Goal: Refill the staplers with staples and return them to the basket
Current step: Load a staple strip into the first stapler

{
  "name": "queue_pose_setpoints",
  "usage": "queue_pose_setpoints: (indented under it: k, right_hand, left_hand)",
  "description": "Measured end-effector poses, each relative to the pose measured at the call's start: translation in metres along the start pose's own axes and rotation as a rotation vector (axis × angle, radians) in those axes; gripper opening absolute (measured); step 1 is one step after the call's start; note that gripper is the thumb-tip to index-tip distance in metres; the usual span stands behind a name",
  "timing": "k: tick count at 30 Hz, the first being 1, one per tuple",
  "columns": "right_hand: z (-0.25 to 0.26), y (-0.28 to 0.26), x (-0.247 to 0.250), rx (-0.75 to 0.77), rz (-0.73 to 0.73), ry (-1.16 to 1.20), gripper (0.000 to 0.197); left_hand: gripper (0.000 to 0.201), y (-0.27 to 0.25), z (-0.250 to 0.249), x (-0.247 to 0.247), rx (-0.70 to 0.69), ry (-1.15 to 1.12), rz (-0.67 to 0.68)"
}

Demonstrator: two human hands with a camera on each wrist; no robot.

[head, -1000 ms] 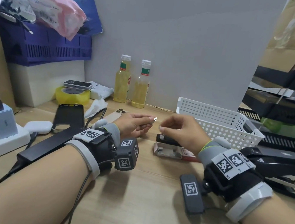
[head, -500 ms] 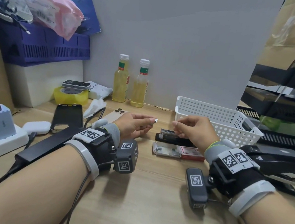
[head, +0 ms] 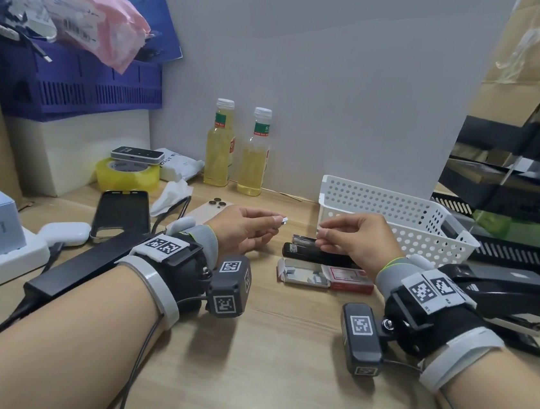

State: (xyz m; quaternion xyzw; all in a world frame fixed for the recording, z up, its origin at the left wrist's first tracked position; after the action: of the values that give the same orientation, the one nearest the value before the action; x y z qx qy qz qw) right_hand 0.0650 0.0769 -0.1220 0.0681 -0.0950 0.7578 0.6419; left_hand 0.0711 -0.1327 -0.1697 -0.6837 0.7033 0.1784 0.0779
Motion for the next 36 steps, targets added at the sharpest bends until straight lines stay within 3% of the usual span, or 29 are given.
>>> queue_pose_setpoints:
  k: [2, 6, 8, 36]
  right_hand:
    - [-0.0005, -0.0003, -0.0008, -0.009, -0.011, -0.090, 0.017]
    - [0.0027, 0.0017, 0.0034, 0.080, -0.159, -0.544, 0.008]
    - [0.0037, 0.0018, 0.0018, 0.094, -0.163, -0.624, 0.007]
    - [0.0018, 0.0080, -0.0030, 0.117, -0.184, -0.710, 0.007]
  left_hand:
    - [0.021, -0.0003, -0.0003, 0.0004, 0.000, 0.005, -0.005]
    - [0.015, -0.0011, -0.0002, -0.0017, -0.007, 0.005, -0.008]
    - [0.016, -0.0016, -0.0004, -0.0029, -0.022, 0.006, -0.007]
    - [0.018, -0.0029, -0.0001, -0.0031, -0.027, 0.042, -0.022]
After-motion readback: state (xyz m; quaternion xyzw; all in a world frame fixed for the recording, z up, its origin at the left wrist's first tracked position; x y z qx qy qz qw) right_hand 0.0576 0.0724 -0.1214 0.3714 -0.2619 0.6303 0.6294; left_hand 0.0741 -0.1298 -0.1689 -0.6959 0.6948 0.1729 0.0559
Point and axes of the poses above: each hand's wrist, its own y-axis towards the middle knuckle, its own x-axis out of the back of the hand, z = x × y, the point moved 7 cm from there along y, towards the middle knuckle, and after that the axes turned 14 degrees about -x, right-handed, at the moved point
